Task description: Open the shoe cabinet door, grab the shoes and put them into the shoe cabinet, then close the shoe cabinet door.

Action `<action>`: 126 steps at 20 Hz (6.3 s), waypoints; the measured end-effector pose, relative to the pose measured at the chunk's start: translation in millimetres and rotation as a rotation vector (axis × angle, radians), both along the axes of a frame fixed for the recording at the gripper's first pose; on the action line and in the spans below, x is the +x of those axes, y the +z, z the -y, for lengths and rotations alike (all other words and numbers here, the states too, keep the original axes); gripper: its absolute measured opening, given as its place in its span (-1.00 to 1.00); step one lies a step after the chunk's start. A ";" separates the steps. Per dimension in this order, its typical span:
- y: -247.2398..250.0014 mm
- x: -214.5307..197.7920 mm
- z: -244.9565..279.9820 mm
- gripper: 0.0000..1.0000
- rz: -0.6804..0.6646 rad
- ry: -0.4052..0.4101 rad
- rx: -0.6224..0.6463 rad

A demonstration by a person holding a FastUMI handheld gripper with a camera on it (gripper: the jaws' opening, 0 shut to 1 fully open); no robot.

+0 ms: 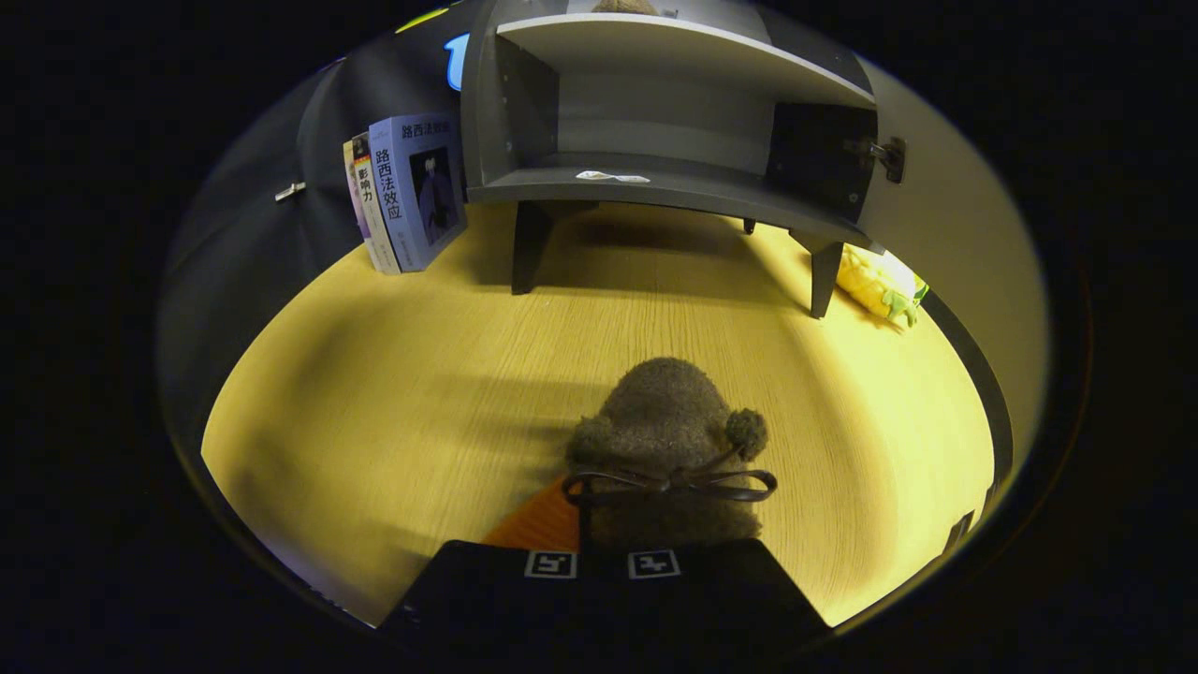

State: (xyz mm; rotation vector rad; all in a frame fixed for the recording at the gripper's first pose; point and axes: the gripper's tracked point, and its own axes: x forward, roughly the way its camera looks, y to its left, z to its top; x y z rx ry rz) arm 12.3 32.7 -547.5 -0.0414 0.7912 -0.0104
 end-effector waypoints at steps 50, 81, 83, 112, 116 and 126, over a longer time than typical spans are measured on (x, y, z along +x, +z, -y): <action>340.2 367.8 97.9 -0.90 0.111 -0.080 0.019; 461.8 194.4 65.6 1.00 0.415 -0.042 0.019; 488.1 149.9 54.5 1.00 0.500 -0.024 0.022; 546.1 -139.0 307.5 0.97 0.733 -0.203 0.033; 539.1 -126.1 298.7 0.97 0.711 -0.135 0.099; 531.2 -102.4 183.3 0.97 0.714 0.002 0.139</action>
